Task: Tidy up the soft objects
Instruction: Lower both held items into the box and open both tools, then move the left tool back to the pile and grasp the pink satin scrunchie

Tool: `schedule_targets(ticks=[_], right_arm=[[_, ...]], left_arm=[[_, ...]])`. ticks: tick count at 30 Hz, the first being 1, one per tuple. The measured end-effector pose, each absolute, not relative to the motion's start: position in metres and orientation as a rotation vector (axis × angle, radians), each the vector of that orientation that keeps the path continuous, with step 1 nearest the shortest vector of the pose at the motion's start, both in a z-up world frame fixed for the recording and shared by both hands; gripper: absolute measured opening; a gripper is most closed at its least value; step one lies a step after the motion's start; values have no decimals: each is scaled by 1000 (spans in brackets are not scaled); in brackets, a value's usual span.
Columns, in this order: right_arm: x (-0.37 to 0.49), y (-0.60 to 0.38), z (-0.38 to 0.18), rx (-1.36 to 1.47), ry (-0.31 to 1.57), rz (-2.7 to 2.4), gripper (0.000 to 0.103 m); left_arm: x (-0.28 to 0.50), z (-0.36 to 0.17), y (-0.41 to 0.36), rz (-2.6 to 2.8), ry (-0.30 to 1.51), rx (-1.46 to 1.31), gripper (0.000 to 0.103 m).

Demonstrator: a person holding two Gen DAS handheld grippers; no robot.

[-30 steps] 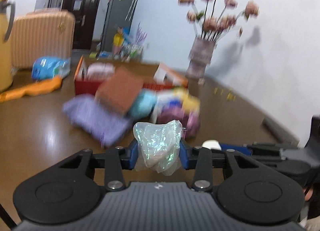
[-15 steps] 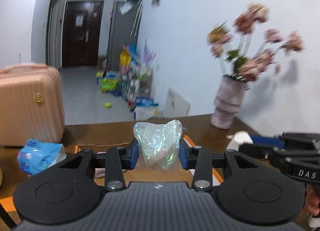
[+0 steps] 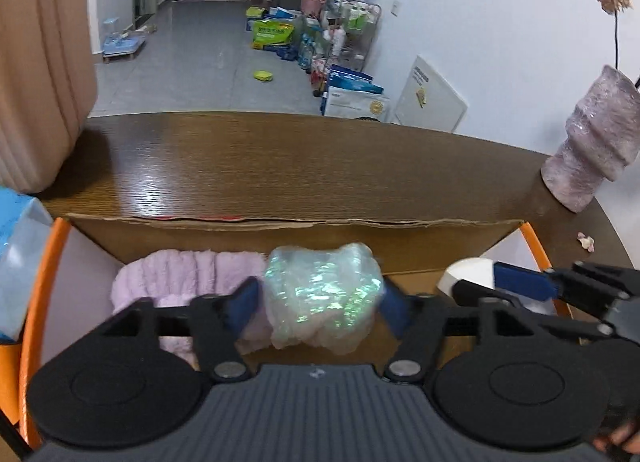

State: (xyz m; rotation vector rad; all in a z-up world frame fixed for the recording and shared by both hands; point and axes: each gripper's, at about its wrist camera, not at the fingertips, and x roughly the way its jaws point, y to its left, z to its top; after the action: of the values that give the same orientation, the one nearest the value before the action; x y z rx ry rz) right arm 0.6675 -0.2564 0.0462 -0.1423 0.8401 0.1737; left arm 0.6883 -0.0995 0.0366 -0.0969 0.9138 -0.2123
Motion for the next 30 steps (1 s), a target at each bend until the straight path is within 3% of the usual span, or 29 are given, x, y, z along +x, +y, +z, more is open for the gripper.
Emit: schedule_targets(ticks=[4,8,15,23,30], right_arm=[[670,-251,40,-171,855,161,47],[658,-254,55,-150,829,172,48],[605,-281,131,-127,709,189,53],[524,-313,207,-120,586,197,59],[438,-329,227,-99,507,255,66]], left_arm=[[687,39,-98,-220,906,-82,75],[674,59,-96,-210,867,-79,76],[623,131,-85,-207,776,-31,79],[533,208,-76,-178,676,25,82],[419,231,-59,-214,554,42,85]])
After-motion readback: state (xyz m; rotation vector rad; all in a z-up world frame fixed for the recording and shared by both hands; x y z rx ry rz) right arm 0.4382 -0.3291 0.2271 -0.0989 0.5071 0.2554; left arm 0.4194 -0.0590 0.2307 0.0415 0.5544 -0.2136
